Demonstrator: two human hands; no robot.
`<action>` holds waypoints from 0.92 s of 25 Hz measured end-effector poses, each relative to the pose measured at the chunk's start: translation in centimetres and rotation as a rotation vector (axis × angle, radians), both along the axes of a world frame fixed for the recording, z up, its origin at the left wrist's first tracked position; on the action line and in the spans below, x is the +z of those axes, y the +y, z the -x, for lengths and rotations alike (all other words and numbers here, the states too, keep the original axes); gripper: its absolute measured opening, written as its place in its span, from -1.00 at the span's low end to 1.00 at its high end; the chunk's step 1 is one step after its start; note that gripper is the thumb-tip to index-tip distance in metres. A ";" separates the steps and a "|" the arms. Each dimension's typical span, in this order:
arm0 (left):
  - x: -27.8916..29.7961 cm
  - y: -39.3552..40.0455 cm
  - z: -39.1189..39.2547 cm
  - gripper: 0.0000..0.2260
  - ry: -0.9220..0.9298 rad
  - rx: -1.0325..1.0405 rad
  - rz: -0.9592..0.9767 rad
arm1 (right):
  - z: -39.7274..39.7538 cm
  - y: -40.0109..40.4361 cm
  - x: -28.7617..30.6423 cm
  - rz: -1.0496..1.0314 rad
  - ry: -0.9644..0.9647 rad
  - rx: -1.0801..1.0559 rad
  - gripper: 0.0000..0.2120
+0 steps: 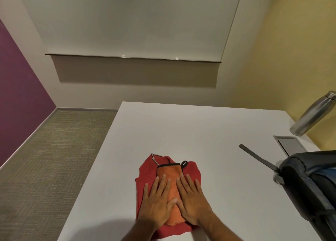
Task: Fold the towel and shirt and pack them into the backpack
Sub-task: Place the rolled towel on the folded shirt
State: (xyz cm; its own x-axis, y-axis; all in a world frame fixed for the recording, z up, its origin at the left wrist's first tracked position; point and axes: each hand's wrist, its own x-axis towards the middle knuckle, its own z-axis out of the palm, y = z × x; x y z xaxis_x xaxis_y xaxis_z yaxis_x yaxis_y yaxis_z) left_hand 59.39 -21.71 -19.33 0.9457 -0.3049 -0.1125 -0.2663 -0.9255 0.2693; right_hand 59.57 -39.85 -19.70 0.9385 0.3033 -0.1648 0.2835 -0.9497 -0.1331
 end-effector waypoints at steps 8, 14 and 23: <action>1.2 0.0 -1.0 -0.35 -0.042 -0.038 0.000 | 0.1 -0.5 2.3 -0.109 -0.017 -0.036 -0.25; 4.8 -4.3 -3.1 -0.22 -0.138 -0.186 0.143 | 2.1 -4.9 4.6 -0.180 -0.084 -0.311 -0.18; 7.3 -17.8 0.3 -0.17 0.292 -0.141 0.641 | 11.8 -21.5 7.5 -0.208 -0.250 -0.854 -0.16</action>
